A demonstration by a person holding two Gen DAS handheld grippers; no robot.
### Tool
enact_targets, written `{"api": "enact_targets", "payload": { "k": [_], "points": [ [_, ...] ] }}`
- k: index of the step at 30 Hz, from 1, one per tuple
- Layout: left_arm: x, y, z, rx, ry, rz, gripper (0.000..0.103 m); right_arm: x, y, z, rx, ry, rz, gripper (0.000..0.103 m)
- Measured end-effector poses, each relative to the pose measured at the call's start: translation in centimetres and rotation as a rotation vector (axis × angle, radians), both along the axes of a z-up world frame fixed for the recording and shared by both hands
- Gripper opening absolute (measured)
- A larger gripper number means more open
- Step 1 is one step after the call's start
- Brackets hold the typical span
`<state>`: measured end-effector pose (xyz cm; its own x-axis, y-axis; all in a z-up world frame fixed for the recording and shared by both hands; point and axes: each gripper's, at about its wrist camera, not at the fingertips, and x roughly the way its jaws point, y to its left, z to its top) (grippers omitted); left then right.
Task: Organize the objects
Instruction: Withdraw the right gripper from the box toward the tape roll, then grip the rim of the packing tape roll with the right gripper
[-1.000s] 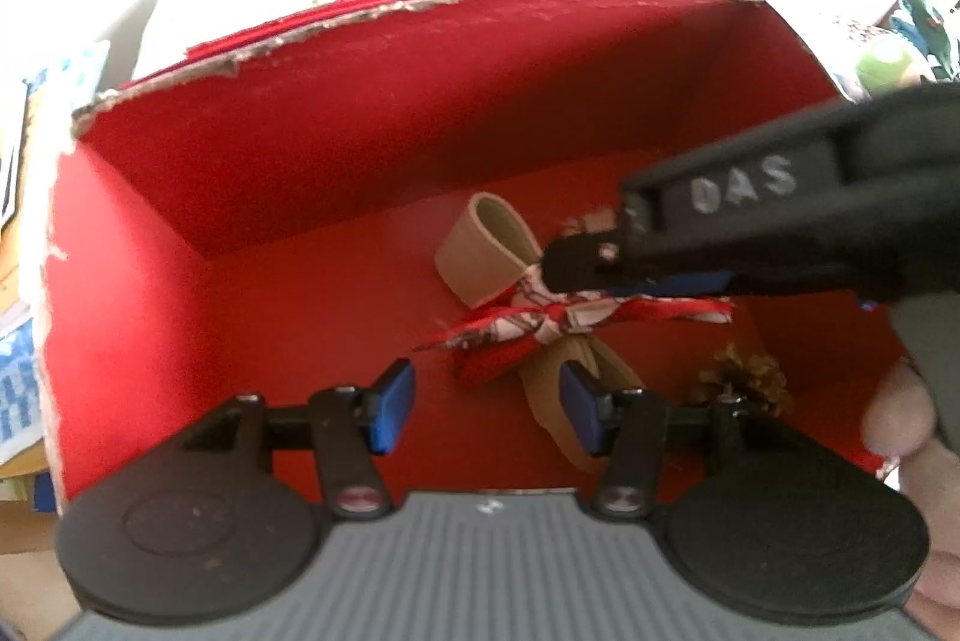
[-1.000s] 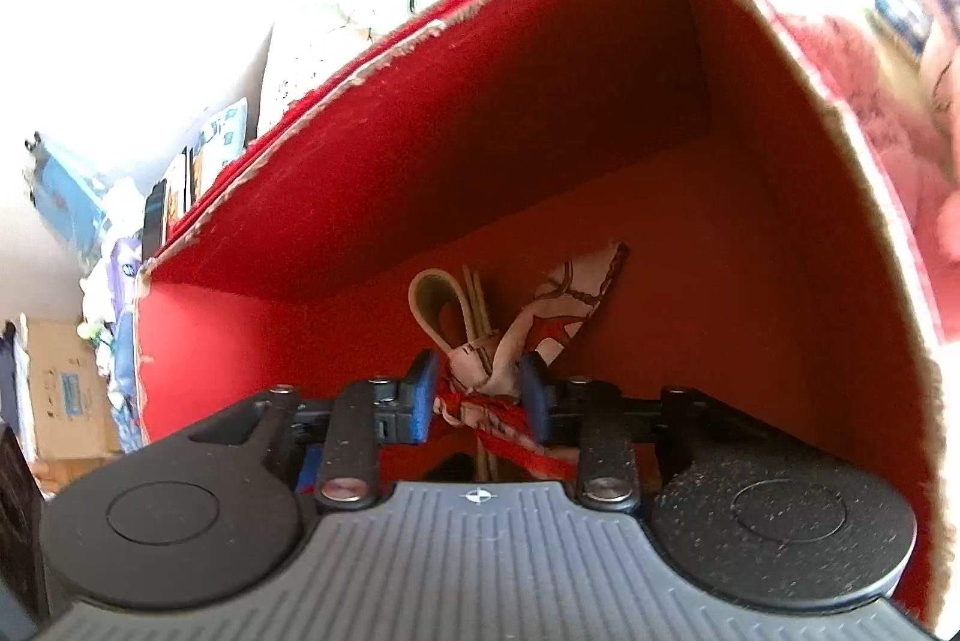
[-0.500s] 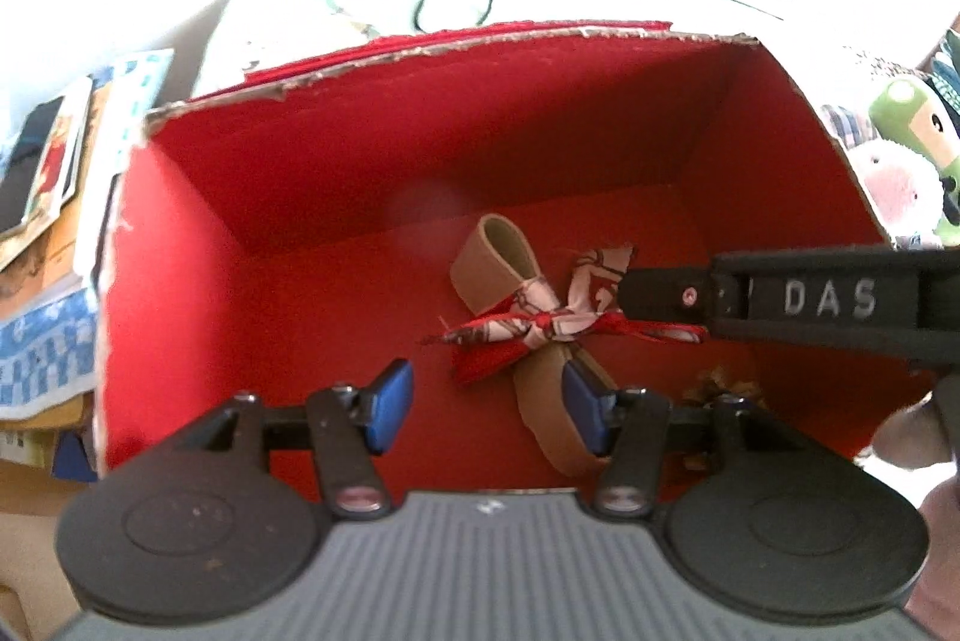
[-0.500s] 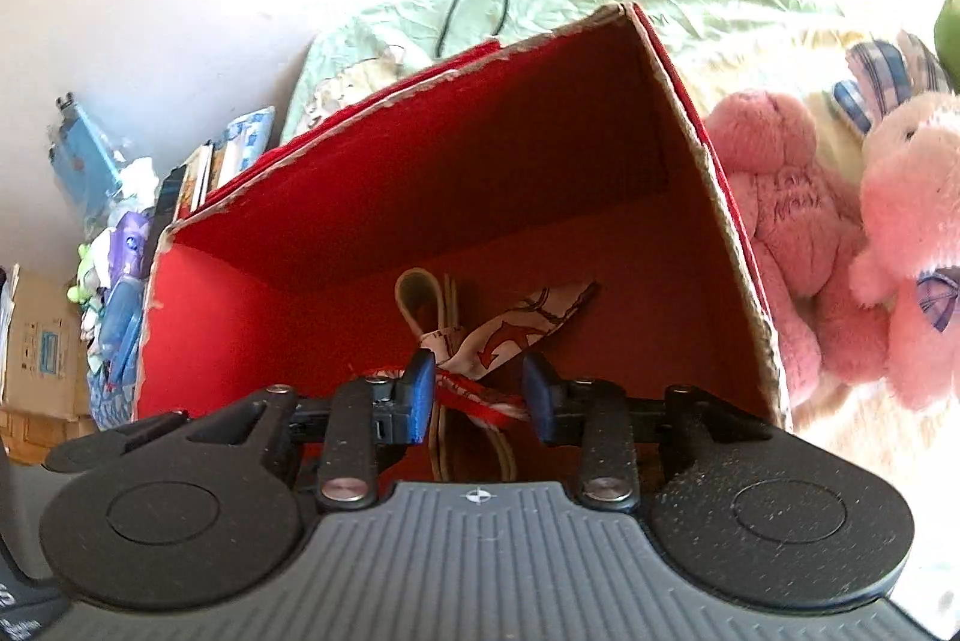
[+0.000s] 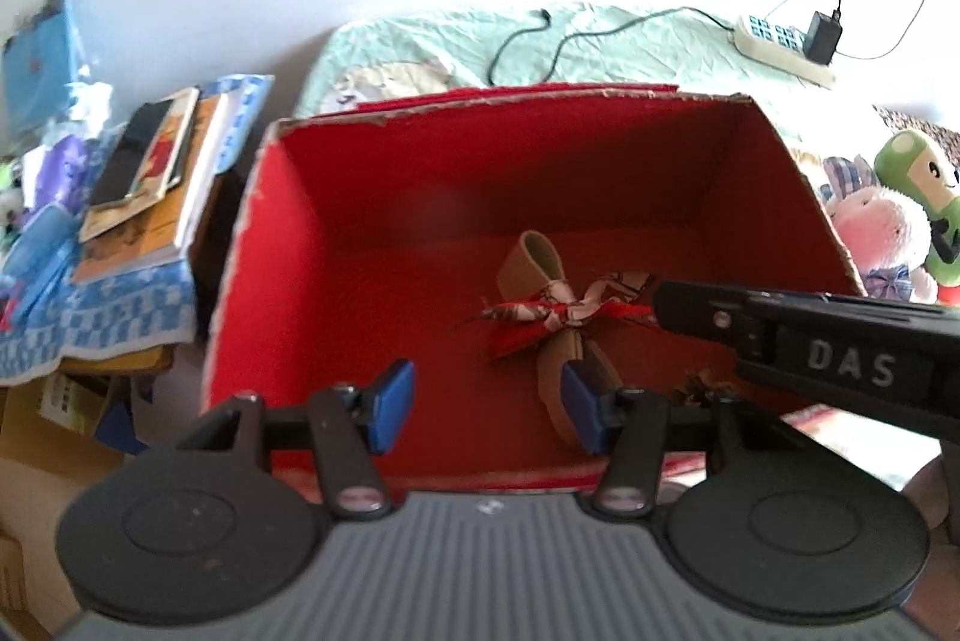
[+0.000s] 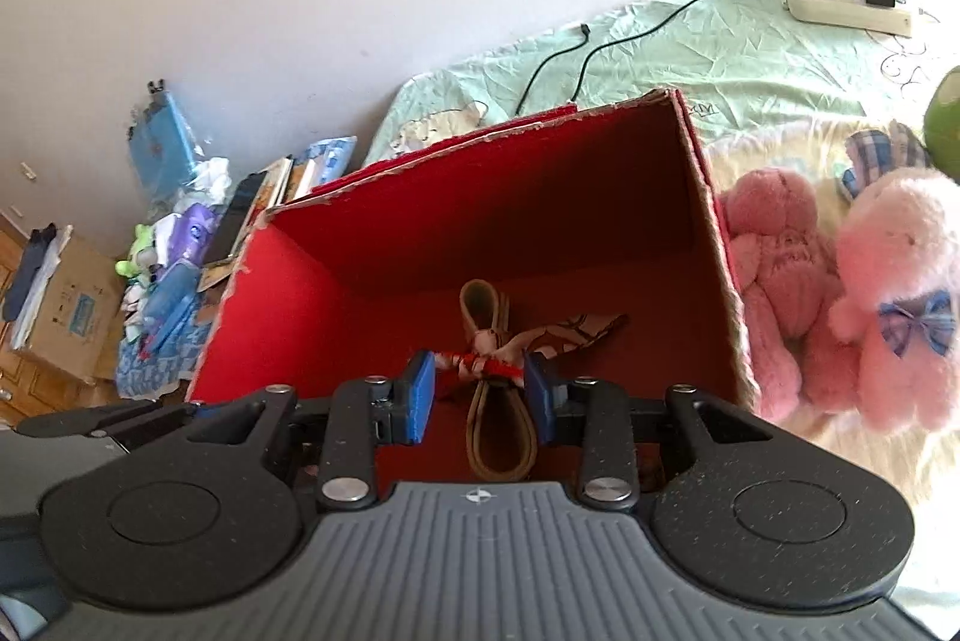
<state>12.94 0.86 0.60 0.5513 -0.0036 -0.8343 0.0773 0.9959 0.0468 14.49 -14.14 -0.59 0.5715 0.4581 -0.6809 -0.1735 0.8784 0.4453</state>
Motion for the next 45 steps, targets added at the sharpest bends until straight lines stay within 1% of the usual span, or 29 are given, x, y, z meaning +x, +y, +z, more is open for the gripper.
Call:
{"api": "enact_targets", "payload": {
  "k": [5,9,14,17,22,29,31,35,41,44,45],
  "points": [
    [-3.1,-0.3,1.5,-0.019,-0.037,0.025,0.056,-2.4,-1.3,1.2,0.023,-0.054,0.042,0.036],
    [-5.1,-0.8,1.9,-0.025,-0.039,0.040,0.056,-4.0,-2.1,1.3,0.065,-0.034,0.076,0.036],
    [-7.4,-1.4,1.7,-0.035,-0.036,0.056,0.056,-6.0,-2.8,0.7,0.067,-0.016,0.108,0.036],
    [-8.4,-1.8,1.0,-0.032,-0.020,0.054,0.056,-6.8,-3.1,0.0,0.061,-0.003,0.123,0.036],
    [-9.1,-2.6,-0.7,-0.019,0.031,0.068,0.056,-7.2,-3.2,-1.5,0.065,0.048,0.127,0.036],
    [-10.0,-3.5,-2.3,-0.008,0.072,0.082,0.056,-8.1,-3.2,-2.6,0.056,0.073,0.147,0.035],
    [-10.1,-3.6,-2.7,-0.010,0.089,0.088,0.057,-8.1,-3.3,-3.0,0.060,0.089,0.148,0.035],
    [-10.3,-3.7,-3.5,-0.009,0.105,0.097,0.065,-8.3,-3.7,-3.8,0.059,0.108,0.144,0.035],
    [-10.2,-3.5,-4.5,-0.025,0.118,0.095,0.065,-8.3,-4.2,-4.9,0.058,0.125,0.144,0.035],
    [-9.9,-3.1,-5.0,-0.047,0.138,0.076,0.064,-8.0,-4.3,-5.3,0.063,0.134,0.143,0.034],
    [-9.7,-2.9,-5.1,-0.059,0.137,0.067,0.066,-7.9,-4.3,-5.5,0.061,0.135,0.139,0.032]
  ]
}}
